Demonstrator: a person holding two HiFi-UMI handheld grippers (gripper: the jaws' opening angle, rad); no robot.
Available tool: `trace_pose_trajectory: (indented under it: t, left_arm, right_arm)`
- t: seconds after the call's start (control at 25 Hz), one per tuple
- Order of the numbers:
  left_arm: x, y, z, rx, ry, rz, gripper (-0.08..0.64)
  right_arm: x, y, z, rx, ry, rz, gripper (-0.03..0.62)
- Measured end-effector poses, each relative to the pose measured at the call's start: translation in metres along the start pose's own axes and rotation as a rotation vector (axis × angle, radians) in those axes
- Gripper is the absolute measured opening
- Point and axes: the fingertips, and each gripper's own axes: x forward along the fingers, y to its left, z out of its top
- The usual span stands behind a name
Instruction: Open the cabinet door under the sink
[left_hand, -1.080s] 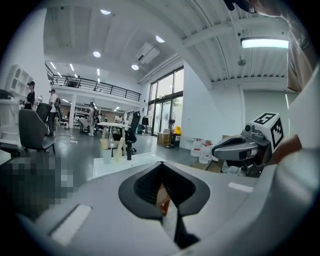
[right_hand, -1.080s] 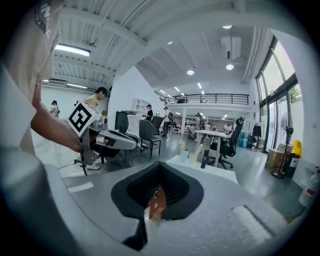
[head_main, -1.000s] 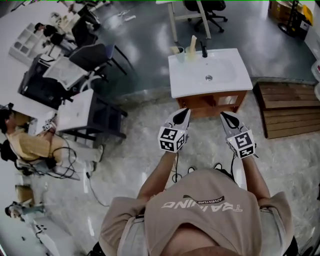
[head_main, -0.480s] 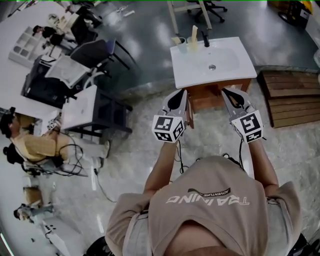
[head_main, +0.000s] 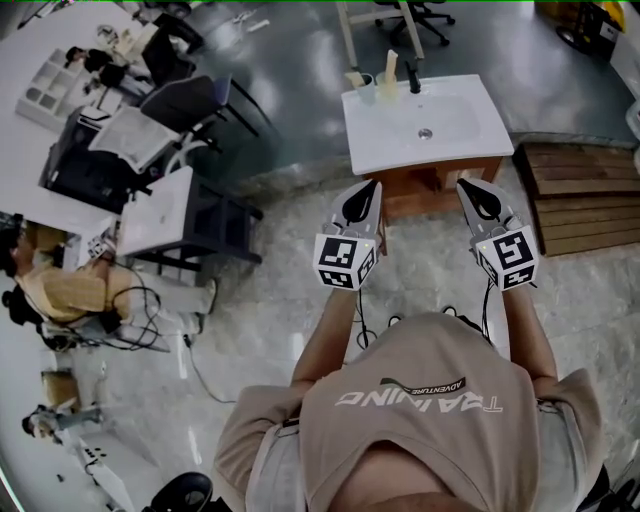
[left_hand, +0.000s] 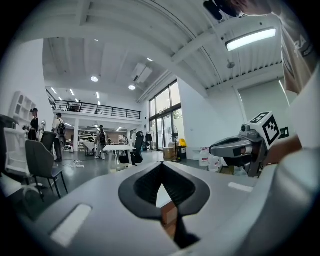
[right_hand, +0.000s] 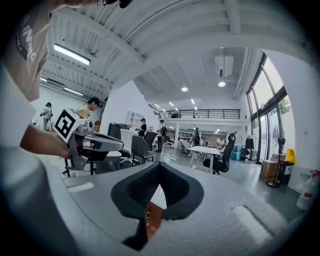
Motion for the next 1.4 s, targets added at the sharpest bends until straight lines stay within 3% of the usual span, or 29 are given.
trace_pose_trajectory:
  t: [0.4,1.4]
  left_arm:
    - [-0.018,-0.007,-0.008,0.006,0.036,0.008,0.017]
    - [-0.031,-0.011,-0.011,-0.011,0.026,0.018,0.017]
  right_arm:
    - [-0.008,0.014,-0.012,0.038,0.017,0.023,0.002]
    - [-0.016,0.020,-0.004,-0.011,0.011,0.032,0.002]
